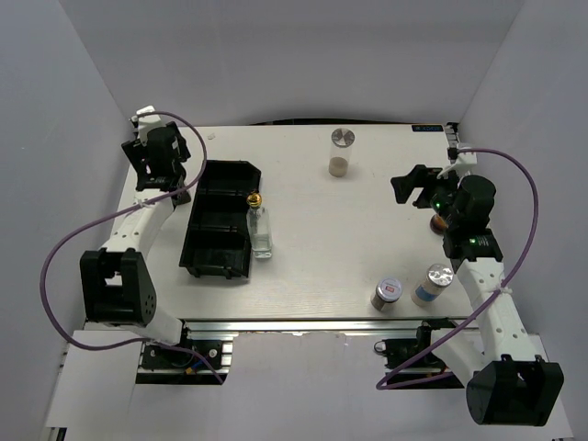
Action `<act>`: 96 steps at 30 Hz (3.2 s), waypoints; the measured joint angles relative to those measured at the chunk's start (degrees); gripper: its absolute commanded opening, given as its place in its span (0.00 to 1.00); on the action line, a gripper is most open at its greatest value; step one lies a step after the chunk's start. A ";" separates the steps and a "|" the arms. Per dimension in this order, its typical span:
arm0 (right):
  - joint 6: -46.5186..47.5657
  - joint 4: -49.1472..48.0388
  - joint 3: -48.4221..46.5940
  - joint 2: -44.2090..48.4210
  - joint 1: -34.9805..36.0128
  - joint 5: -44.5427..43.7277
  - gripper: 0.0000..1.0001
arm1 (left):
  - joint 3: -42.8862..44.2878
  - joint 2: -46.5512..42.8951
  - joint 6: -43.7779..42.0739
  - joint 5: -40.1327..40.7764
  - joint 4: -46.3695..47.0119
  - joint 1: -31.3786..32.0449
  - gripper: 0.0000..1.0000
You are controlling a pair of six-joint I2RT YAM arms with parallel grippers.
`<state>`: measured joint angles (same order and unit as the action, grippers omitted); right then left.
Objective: Organize the condiment bottles
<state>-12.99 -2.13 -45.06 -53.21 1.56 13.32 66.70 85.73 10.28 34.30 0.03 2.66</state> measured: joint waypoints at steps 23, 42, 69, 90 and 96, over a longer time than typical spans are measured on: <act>3.13 0.24 0.00 0.74 0.00 3.32 0.89 | 7.82 11.76 -5.60 -3.58 5.16 -2.34 0.00; 2.93 0.24 0.96 2.54 0.00 4.20 0.90 | 18.97 -0.96 -8.13 -19.39 2.51 -2.47 0.00; 3.13 0.26 0.96 3.82 0.00 4.61 0.89 | 14.03 8.20 -1.51 -36.09 9.42 0.42 0.00; 3.61 0.24 0.98 2.29 0.00 4.35 0.89 | 6.88 10.54 -5.29 -31.50 14.14 1.18 0.32; 3.72 0.26 0.98 1.60 0.00 4.37 0.89 | 3.93 10.67 -7.39 -31.39 14.56 2.23 0.61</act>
<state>-9.28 -1.87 -44.07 -51.62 1.56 17.69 70.63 96.40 2.90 2.92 14.59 4.89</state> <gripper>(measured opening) 0.895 0.533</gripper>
